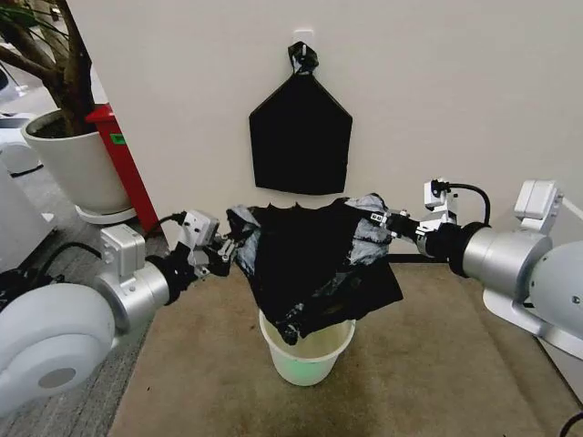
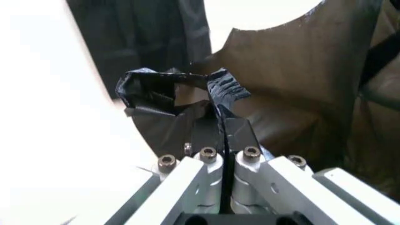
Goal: Place the garbage bag over the trash bin.
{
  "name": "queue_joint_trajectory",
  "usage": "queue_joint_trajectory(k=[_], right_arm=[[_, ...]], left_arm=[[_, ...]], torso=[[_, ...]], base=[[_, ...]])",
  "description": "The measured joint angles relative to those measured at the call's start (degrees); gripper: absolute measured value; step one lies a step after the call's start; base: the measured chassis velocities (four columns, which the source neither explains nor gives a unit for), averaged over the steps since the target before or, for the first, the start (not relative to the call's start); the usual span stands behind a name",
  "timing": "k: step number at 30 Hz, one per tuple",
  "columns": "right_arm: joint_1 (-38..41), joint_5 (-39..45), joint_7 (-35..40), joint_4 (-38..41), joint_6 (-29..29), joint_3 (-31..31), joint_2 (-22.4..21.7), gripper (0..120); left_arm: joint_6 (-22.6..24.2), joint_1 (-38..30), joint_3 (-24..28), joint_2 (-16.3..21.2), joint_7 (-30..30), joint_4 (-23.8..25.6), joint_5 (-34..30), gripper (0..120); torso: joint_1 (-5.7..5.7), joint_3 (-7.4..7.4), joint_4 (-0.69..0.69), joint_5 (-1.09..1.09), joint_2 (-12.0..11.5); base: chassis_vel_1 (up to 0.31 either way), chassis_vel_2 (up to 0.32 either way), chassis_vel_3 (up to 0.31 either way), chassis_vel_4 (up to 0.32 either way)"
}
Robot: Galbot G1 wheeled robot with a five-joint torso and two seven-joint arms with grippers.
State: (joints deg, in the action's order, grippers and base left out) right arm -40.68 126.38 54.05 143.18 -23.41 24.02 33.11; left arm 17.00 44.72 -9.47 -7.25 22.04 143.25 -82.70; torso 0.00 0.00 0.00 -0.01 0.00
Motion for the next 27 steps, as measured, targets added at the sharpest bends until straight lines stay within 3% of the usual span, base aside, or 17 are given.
queue_joint_trajectory(k=[4,13,27], right_arm=[[4.01,3.64,-0.32,0.03,1.27,0.74,-1.37,0],[4.48,5.97,-1.77,0.05,2.03,-0.64,-0.59,0],[-11.38,-7.05,-5.76,0.03,-1.31,-2.03,2.8,0]], left_arm=[[0.89,-2.87,-3.2,2.04,0.4,0.01,-3.28,0],[3.69,-5.41,-3.03,2.33,3.36,0.02,-4.76,0],[3.8,8.17,-1.48,-2.59,1.05,-0.07,2.11,0]], torso=[[0.0,-0.01,0.0,0.0,0.0],[0.0,-0.01,0.01,0.0,0.0],[0.0,-0.01,0.0,0.0,0.0]], base=[[0.0,0.0,0.0,0.0],[0.0,0.0,0.0,0.0],[0.0,0.0,0.0,0.0]])
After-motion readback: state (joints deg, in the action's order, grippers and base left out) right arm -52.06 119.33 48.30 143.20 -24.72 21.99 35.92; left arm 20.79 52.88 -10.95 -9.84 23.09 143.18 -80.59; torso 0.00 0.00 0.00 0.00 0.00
